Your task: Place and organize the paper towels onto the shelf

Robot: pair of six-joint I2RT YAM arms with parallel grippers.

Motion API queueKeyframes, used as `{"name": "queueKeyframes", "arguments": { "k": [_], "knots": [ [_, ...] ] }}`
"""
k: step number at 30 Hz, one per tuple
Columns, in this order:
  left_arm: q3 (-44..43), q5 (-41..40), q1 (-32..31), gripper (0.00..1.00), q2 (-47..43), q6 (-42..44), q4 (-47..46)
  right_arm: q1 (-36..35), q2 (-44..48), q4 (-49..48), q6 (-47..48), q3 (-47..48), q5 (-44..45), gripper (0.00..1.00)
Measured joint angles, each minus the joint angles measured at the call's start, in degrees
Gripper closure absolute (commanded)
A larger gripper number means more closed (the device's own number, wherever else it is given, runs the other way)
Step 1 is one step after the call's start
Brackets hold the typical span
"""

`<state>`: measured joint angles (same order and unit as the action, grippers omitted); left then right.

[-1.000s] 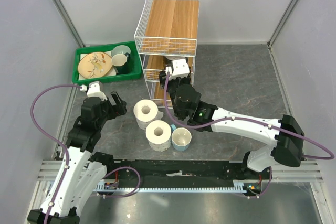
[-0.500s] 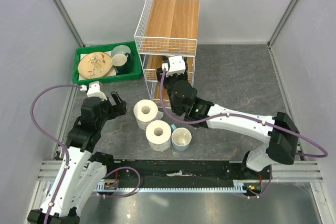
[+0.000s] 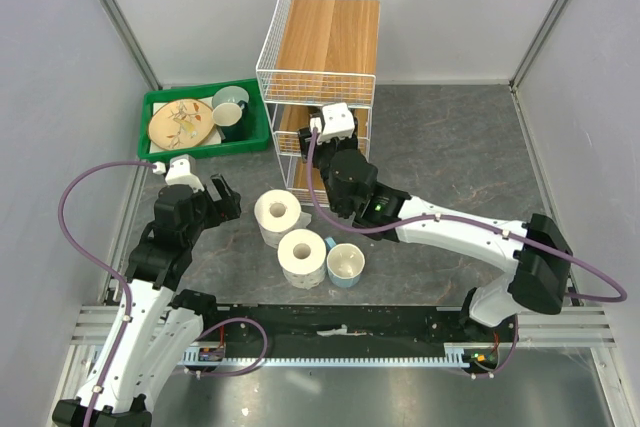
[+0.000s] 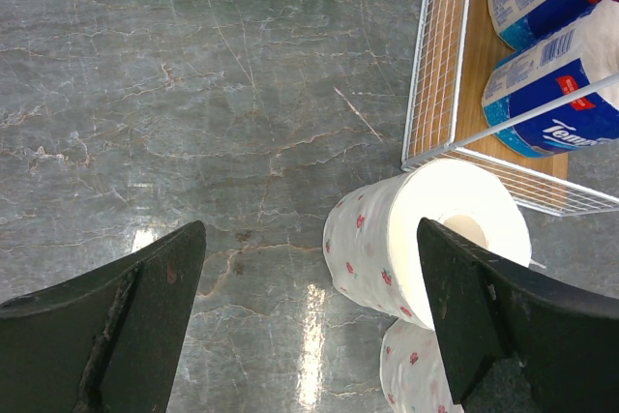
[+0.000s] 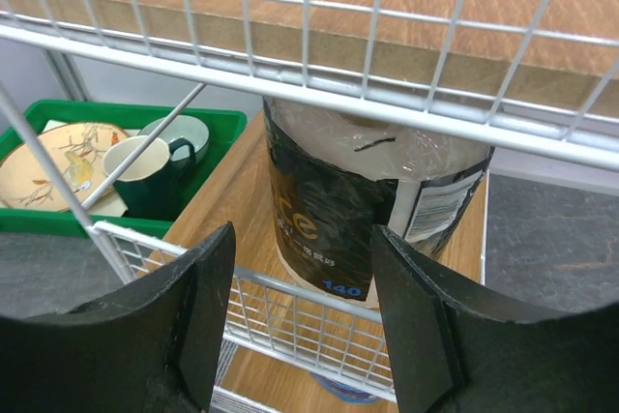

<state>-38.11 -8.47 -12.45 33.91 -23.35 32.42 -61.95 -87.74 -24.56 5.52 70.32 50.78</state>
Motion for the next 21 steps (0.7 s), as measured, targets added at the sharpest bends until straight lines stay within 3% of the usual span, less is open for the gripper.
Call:
{"name": "queueKeyframes", "arguments": {
  "k": [14, 21],
  "knots": [
    [0.00, 0.00, 0.00, 0.03, 0.04, 0.00, 0.00, -7.17, 12.24, 12.70, -5.49, 0.00, -6.01, 0.30],
    [0.00, 0.00, 0.00, 0.03, 0.04, 0.00, 0.00, -10.21, 19.08, 28.76, -16.98, -0.11, -10.75, 0.28]
  ]
}}
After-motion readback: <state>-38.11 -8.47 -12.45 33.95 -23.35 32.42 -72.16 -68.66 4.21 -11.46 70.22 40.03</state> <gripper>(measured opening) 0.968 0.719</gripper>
